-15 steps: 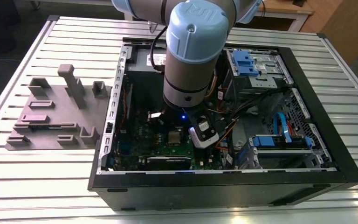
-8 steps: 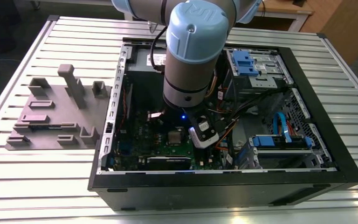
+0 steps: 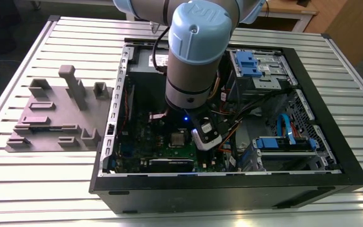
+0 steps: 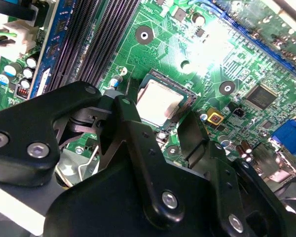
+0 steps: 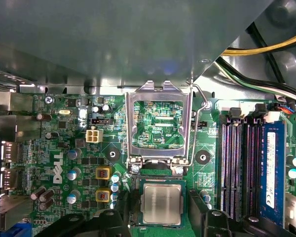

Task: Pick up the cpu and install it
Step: 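Place the cpu into insertion slot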

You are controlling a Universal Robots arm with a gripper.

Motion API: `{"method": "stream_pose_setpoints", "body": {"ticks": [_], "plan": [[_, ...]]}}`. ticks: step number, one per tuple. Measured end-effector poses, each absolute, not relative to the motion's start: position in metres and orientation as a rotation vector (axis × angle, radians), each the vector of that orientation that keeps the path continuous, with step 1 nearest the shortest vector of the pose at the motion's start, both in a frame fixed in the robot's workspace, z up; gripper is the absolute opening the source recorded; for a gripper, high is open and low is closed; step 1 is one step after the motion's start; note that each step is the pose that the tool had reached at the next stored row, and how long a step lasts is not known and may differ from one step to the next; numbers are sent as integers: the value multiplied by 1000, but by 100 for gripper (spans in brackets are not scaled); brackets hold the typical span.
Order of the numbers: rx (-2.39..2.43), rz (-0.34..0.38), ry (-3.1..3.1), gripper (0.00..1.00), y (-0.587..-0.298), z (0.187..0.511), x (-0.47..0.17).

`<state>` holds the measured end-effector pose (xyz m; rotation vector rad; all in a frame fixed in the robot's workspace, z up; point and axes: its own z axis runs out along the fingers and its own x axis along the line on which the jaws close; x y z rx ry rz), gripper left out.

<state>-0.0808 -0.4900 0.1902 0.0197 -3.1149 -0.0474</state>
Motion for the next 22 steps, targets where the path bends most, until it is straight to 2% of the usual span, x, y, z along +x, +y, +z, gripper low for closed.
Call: {"method": "stream_pose_setpoints", "body": {"ticks": [16, 18, 22], "plan": [[-20, -49, -3115, 59, -489, 185, -81], [-21, -49, -3115, 52, -489, 185, -81], [-20, -52, -3116, 52, -489, 187, -81]]}}
